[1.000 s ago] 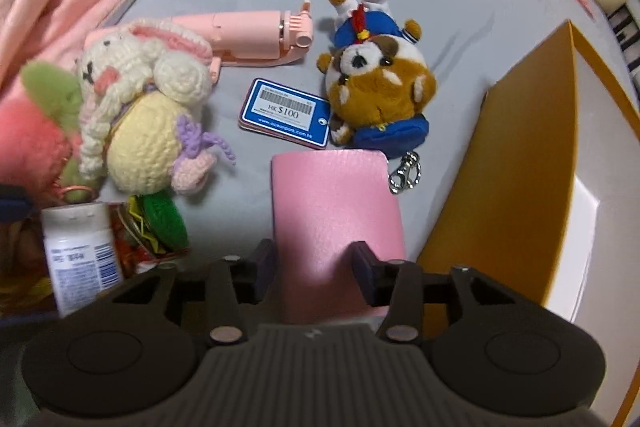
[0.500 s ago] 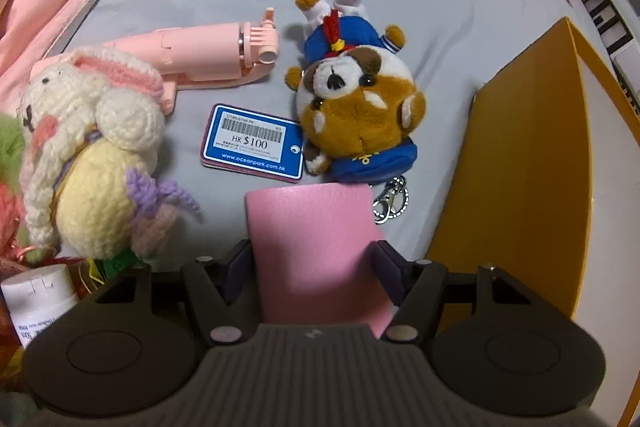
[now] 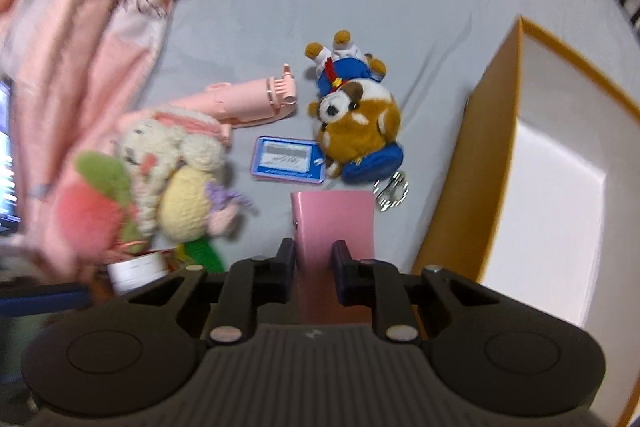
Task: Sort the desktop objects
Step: 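Lift the pink notebook with the right gripper while the left grasps the small gold box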
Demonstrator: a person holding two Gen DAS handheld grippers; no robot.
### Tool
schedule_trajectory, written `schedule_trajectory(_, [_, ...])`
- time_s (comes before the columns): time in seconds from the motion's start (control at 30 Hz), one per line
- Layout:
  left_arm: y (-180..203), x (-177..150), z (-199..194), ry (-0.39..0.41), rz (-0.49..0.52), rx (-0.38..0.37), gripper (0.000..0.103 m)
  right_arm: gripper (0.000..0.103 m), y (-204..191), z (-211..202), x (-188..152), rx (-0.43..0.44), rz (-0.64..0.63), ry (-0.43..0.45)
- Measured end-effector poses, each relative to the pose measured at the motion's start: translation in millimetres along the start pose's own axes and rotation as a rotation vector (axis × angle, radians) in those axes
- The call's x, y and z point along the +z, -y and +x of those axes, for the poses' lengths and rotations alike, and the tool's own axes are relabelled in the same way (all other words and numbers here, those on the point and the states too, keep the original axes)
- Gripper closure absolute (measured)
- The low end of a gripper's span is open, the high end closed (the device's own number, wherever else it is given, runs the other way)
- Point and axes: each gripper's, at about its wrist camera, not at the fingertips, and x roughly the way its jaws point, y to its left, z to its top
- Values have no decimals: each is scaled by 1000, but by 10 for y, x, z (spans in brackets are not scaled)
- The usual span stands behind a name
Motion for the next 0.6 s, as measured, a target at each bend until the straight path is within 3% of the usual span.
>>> schedule_trajectory(0.07, [4, 6, 57, -18, -46, -9, 65, 87, 41, -78, -74, 32, 27, -7])
schedule_trajectory(0.17, [20, 52, 130, -43, -118, -19, 65, 87, 49, -37, -117, 10, 19, -22])
schedule_trajectory(0.3, [73, 85, 209, -58, -150, 24, 65, 89, 18, -41, -14, -122, -77, -34])
schedule_trajectory(0.43, [8, 33, 300, -73, -218, 10, 65, 88, 36, 138, 70, -161, -122, -46])
schedule_trajectory(0.53, [-56, -5, 331, -89, -261, 14, 64, 70, -75, 235, 136, -177, -160, -50])
schedule_trajectory(0.6, [-115, -8, 320, -96, -298, -3, 51, 70, -114, 258, 158, -187, -188, -61])
